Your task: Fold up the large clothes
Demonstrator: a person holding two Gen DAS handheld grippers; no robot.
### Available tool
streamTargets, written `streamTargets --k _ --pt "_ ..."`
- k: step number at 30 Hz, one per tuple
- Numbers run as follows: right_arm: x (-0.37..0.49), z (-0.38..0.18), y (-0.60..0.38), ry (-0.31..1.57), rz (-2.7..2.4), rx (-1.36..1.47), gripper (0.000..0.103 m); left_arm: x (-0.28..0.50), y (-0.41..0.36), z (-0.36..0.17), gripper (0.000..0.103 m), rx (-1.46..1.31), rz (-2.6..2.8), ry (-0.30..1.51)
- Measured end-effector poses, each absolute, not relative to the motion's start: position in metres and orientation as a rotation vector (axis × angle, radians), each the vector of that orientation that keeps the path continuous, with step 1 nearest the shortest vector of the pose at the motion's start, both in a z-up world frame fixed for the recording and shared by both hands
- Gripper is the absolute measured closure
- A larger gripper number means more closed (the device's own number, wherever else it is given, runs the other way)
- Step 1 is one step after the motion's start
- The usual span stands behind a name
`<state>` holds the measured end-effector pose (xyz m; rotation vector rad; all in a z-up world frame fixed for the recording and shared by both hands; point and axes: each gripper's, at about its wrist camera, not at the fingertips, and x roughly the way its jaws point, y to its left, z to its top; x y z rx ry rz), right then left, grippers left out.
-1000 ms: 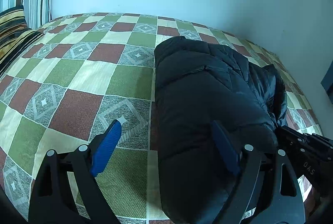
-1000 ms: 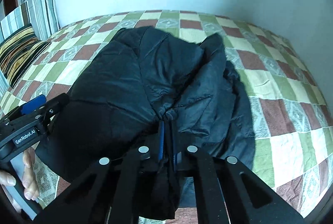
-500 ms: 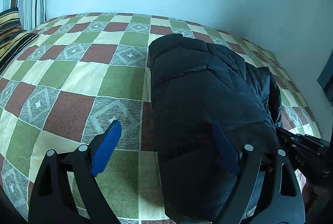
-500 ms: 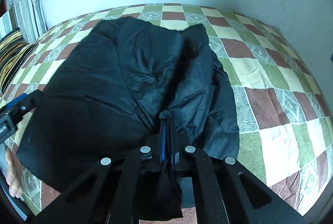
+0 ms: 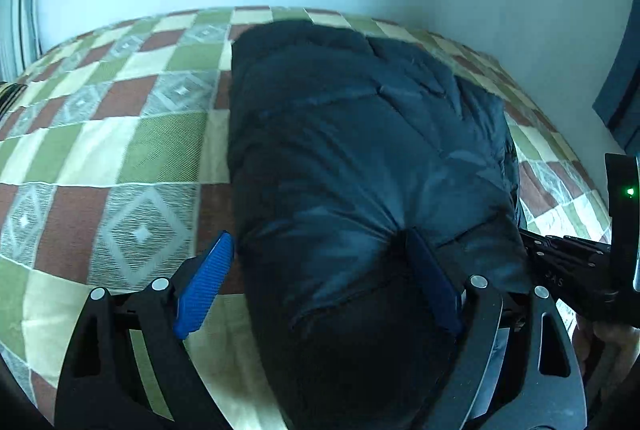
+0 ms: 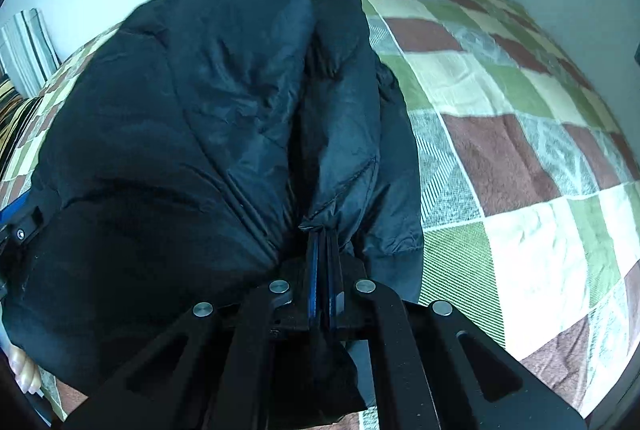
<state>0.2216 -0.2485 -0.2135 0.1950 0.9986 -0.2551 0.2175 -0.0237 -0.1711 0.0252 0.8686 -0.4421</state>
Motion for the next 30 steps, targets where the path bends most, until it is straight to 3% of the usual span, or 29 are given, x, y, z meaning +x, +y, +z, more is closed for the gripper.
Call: streamTargets --k 9,20,22,24,30 --pt "0.220 -0.223 -0.260 0.987 -0.250 0.259 0.100 0.219 -0.041 -0.184 0.015 0.086 -0.419 0.859" --pt "0.224 -0.168 -0.260 0.880 -0.216 0.315 0.095 0.221 -0.036 -0.182 0.015 0.052 -0.425 0.863" --pt "0.231 -0.166 -0.257 0.878 -0.194 0.318 0.084 0.220 -0.036 -0.181 0.015 0.052 -0.422 0.862" --pt "0.236 -0.169 -0.251 0.891 -0.198 0.285 0.082 0.219 -0.036 -0.179 0.015 0.051 -0.418 0.862" --pt "0.248 -0.191 -0.250 0.960 -0.194 0.231 0.086 0.220 -0.019 -0.158 0.016 -0.013 -0.414 0.872"
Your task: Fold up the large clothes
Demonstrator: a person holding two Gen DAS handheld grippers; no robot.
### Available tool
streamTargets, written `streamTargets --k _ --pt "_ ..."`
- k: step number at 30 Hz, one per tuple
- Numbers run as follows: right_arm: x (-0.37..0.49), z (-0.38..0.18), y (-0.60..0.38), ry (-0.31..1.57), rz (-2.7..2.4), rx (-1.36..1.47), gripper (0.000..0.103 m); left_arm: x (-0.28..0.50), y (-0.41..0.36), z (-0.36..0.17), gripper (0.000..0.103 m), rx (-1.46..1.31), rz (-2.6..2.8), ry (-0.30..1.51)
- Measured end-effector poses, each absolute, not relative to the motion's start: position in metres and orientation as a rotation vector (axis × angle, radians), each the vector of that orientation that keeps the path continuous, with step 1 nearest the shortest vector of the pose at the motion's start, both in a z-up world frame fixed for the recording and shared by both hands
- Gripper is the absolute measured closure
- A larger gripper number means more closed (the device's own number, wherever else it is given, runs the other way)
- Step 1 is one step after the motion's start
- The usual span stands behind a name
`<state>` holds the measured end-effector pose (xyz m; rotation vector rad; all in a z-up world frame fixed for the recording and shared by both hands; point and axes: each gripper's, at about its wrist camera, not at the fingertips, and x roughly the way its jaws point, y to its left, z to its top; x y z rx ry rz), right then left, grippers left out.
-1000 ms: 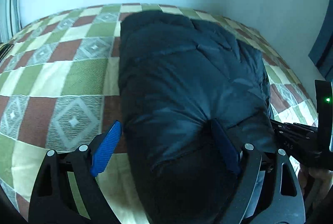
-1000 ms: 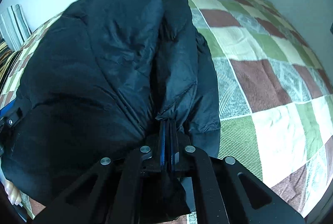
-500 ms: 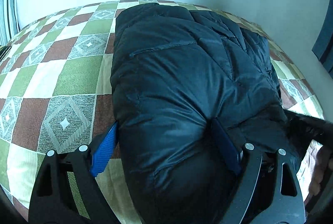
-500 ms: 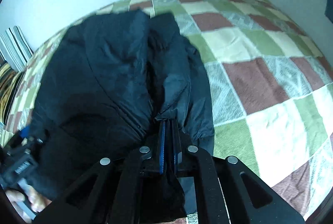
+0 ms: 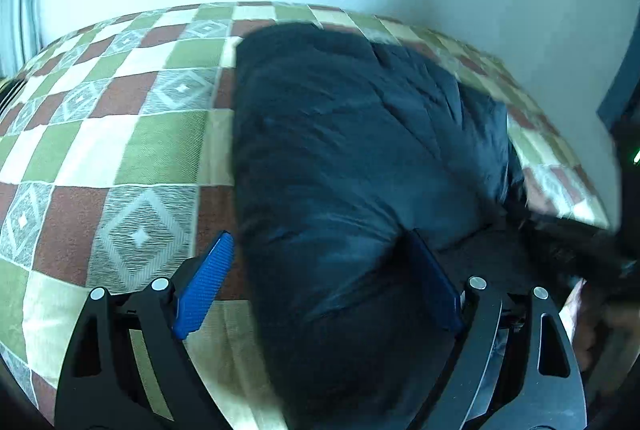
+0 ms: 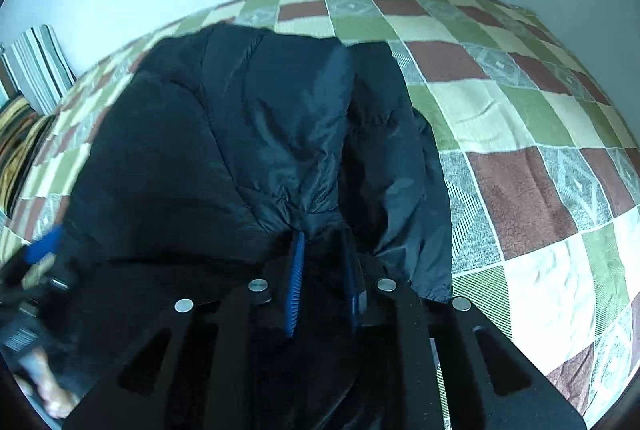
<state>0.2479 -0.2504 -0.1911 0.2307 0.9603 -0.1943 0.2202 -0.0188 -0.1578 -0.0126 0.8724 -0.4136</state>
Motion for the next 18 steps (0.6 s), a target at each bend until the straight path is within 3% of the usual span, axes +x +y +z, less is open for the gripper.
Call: streamTargets --k 12,18 --pt "0.256 -0.223 -0.257 0.972 -0.189 0.252 0.089 0.244 -0.027 -0.179 0.013 0.083 -0.343 0.898" --pt "0.253 -0.212 -0.257 0.949 -0.188 0.255 0.089 0.254 -0.018 -0.173 0.014 0.018 -0.380 0.945"
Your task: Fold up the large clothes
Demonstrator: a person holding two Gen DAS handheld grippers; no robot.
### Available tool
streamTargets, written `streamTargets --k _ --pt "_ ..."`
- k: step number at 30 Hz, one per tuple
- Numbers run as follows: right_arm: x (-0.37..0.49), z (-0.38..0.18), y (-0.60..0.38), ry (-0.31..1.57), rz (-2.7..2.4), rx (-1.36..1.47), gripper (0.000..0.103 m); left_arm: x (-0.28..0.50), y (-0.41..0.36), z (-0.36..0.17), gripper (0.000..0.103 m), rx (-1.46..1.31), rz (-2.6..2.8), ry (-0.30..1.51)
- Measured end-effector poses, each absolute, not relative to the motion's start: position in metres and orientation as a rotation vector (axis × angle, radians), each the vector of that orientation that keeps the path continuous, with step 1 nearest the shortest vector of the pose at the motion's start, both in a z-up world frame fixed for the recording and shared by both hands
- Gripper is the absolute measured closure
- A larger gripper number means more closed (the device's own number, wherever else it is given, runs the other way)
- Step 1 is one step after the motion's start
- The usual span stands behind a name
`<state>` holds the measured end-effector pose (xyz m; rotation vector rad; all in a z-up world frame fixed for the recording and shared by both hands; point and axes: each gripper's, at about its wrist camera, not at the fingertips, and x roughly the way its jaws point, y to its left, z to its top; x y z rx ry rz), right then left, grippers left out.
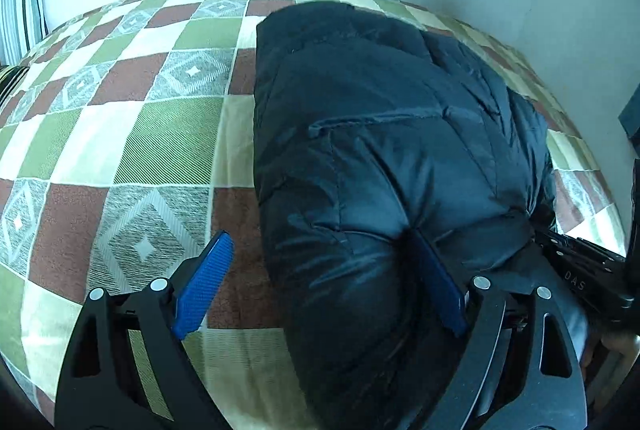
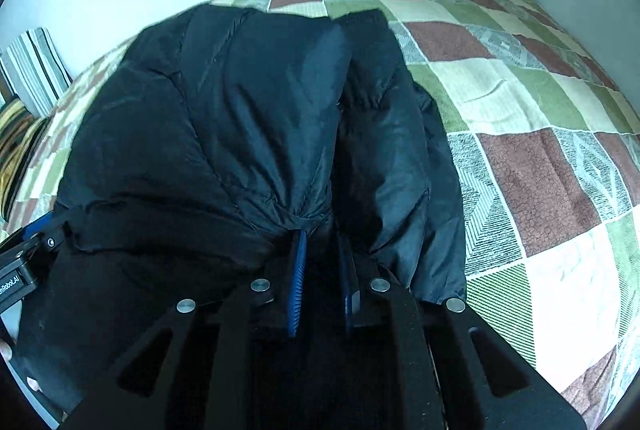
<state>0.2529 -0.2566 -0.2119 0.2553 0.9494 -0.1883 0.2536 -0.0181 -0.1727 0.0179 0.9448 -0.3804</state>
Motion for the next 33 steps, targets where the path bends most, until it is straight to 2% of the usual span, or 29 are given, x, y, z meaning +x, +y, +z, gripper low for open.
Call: streamTargets --k 7,12,16,26,33 --pt "0.243 -0.166 -0.254 0.868 -0.189 0.234 0.086 0.252 -0.012 -0.138 0.016 0.017 -0.367 0.866" --pt "0.269 -0.140 -0.260 0.818 -0.169 0.213 0.086 0.272 -0.027 -0.130 0.016 0.040 -0.368 0.854" --pt "0.295 -0.150 -0.261 0.849 -0.121 0.207 0.086 0.286 -0.047 -0.136 0.016 0.088 -0.368 0.871" --pt "0.326 -0.212 -0.265 0.979 -0.133 0.219 0.087 0.314 -0.071 -0.176 0.015 0.156 -0.343 0.988" --pt "0.317 -0.200 -0.266 0.943 -0.131 0.228 0.085 0.303 -0.061 -0.160 0.015 0.132 -0.335 0.960"
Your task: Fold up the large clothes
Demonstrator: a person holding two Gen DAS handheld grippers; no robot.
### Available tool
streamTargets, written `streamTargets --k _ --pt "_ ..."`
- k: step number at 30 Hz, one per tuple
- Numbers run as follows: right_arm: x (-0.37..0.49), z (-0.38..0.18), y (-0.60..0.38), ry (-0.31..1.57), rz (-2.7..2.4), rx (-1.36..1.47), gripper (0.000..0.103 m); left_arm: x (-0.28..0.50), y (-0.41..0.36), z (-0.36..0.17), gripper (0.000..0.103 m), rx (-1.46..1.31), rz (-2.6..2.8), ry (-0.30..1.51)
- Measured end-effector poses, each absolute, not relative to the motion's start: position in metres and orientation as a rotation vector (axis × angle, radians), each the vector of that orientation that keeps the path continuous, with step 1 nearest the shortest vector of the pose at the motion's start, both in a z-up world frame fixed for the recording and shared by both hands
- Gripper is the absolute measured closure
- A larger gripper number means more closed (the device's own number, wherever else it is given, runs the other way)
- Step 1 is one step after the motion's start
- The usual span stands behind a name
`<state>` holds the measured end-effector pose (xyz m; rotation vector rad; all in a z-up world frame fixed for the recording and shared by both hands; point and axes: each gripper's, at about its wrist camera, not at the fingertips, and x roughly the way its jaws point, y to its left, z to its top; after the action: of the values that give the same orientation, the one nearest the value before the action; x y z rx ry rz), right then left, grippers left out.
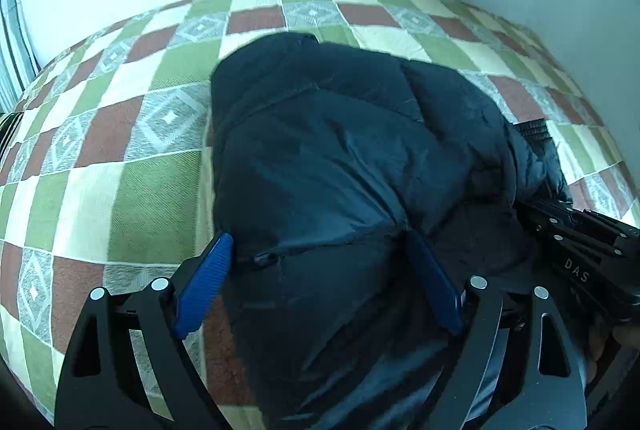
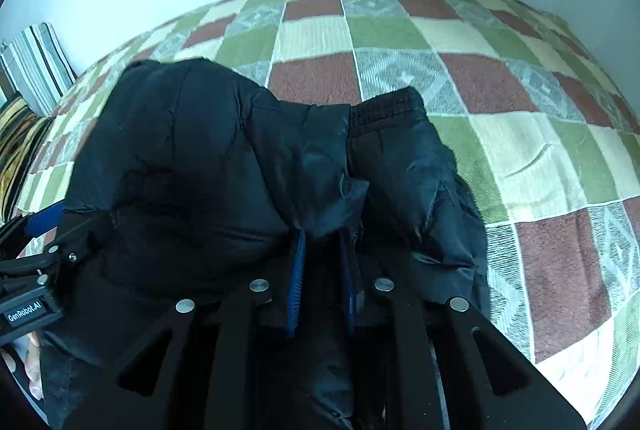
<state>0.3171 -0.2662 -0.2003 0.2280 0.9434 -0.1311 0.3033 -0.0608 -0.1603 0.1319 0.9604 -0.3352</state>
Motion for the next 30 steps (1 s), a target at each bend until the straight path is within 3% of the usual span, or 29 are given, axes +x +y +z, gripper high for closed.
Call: streamTargets --k 11,19,30 --pt "0.233 -0.164 -0.263 0.849 -0.157 0.238 0.085 0.221 -0.021 -0.122 0.016 0.004 -0.309 0.847" --pt "0.209 -0.195 -0.258 0.904 -0.178 0.228 0.079 0.208 -0.026 -0.156 0.015 0.009 -0.332 0.929" --pt "0.211 -0.224 -0.266 0.918 -0.167 0.285 0.080 0.212 -0.034 -0.187 0.014 0.057 -0.335 0.950"
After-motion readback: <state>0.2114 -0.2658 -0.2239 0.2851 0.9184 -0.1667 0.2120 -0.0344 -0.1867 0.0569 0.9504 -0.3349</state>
